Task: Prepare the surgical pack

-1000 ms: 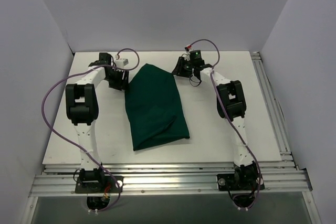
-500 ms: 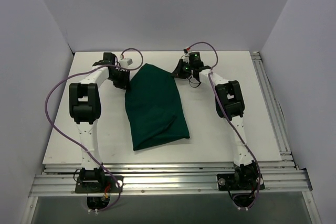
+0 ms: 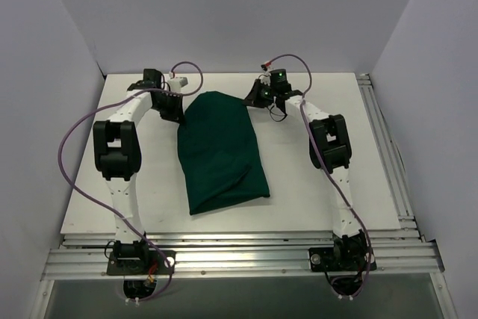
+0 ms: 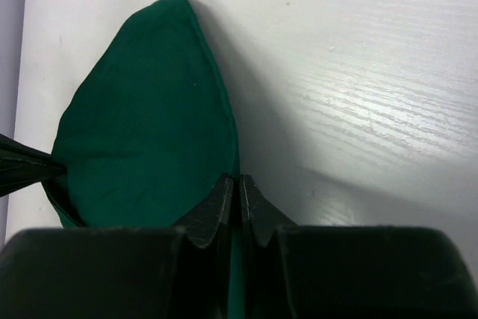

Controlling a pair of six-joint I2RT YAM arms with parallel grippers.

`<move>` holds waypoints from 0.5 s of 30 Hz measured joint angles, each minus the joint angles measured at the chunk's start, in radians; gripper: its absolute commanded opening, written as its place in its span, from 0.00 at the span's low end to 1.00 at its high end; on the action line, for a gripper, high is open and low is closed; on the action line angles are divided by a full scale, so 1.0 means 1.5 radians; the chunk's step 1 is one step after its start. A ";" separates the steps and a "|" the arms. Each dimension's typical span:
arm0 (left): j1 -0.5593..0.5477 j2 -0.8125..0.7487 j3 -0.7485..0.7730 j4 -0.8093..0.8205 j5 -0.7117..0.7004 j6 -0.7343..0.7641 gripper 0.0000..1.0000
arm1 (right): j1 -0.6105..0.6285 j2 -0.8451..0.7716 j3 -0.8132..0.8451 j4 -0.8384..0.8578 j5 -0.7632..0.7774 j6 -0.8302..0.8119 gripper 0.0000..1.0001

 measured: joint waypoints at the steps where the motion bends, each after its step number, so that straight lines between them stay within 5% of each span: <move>1: 0.000 -0.010 0.001 -0.004 0.002 0.003 0.02 | -0.001 -0.014 -0.008 -0.001 0.000 -0.005 0.00; 15: 0.000 -0.225 -0.114 -0.035 0.067 0.098 0.02 | -0.009 -0.286 -0.249 0.029 -0.035 -0.087 0.00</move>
